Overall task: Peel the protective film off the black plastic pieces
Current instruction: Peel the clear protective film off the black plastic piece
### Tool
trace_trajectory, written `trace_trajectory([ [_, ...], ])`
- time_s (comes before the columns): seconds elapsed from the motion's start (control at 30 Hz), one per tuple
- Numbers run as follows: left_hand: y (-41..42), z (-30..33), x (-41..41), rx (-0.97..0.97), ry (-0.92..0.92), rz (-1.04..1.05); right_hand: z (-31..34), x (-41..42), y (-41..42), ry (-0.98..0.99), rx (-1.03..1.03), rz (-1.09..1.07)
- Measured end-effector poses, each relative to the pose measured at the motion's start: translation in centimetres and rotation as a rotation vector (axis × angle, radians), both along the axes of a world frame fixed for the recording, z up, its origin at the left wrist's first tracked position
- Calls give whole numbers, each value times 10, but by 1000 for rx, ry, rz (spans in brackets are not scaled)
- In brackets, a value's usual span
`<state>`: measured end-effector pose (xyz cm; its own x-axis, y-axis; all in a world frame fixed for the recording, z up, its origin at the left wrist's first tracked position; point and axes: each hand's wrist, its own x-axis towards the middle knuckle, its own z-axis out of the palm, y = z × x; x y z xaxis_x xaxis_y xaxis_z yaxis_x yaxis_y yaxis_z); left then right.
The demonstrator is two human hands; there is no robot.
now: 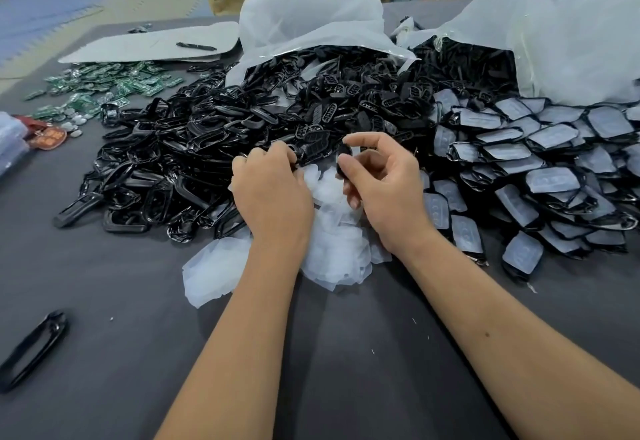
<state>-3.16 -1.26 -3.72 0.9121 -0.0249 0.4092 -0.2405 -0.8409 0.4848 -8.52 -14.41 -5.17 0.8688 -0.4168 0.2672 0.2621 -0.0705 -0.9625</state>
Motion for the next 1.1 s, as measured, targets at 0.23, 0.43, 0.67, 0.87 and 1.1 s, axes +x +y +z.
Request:
trace_trajectory([
  [0.23, -1, 11, -13, -347, -171, -127, -1, -3, -3, -35, 61, 59],
  [0.43, 3, 3, -18, -535, -135, -157, -1, 0, -3, -24, 77, 54],
  [0.67, -1, 0, -13, -723, -27, -166, -4, 4, -6, -17, 116, -17],
  [0.87, -3, 1, -9, -905, 176, -263, -5, 6, -5, -30, 38, -95],
  [1.1, -1, -2, -4, -1118, 309, -254, -7, 5, -3, -35, 48, -212],
])
